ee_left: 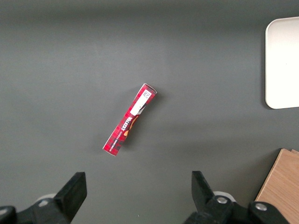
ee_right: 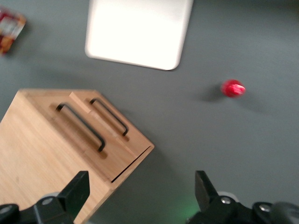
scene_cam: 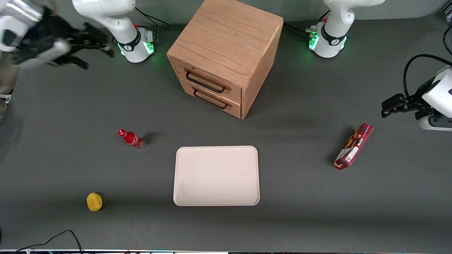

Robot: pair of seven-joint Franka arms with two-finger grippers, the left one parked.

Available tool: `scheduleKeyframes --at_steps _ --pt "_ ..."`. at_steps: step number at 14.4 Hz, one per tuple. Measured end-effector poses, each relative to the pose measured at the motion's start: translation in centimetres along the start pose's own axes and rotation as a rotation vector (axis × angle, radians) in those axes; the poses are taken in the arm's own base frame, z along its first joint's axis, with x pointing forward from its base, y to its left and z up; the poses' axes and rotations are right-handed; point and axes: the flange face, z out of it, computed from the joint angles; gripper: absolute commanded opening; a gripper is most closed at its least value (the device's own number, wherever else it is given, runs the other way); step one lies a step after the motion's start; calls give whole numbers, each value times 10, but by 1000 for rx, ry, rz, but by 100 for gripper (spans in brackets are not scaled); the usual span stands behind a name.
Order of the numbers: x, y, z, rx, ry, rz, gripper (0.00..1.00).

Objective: Open upper drawer

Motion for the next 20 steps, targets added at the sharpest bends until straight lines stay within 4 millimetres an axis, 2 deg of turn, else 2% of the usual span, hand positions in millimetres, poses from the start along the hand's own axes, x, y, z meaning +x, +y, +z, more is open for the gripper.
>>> scheduleKeyframes --at_steps 2,4,7,11,13,15,20 --pt "17 -45 24 12 -42 -164 100" --pt "30 -69 47 35 -82 -316 100" --pt "52 -77 90 78 -146 -468 100" --pt "78 -86 165 137 -200 -570 100" --pt "80 -87 201 146 -205 -597 100" --pt "76 -87 229 144 -203 -601 100" --pt "65 -91 277 174 -188 -583 100"
